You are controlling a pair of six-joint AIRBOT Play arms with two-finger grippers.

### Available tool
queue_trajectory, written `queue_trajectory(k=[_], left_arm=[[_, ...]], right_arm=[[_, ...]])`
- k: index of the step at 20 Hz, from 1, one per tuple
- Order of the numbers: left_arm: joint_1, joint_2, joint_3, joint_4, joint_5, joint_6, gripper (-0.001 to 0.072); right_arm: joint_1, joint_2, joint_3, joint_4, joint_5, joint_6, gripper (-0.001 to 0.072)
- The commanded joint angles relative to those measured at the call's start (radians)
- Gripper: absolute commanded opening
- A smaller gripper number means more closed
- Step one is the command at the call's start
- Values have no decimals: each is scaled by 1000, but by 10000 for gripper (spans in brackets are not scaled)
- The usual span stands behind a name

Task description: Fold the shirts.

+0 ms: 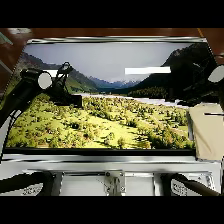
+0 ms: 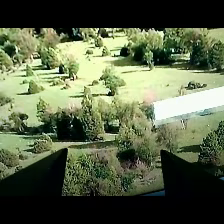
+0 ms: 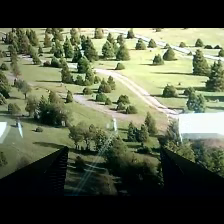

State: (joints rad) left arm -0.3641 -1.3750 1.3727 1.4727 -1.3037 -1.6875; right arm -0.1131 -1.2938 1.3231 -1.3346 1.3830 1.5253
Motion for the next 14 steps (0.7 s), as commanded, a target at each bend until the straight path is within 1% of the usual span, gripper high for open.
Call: queue_trajectory(k=[1, 4, 6, 14], left_arm=[[-4, -5, 2, 5, 40, -1, 666], [-4, -5, 2, 5, 58, 0, 666], [-4, -5, 2, 5, 57, 26, 666], [-4, -5, 2, 31, 59, 29, 666]], right_arm=[[18, -4, 1, 13, 5, 0, 680], [18, -4, 1, 13, 5, 0, 681], [18, -4, 1, 13, 5, 0, 680], [18, -4, 1, 13, 5, 0, 680]])
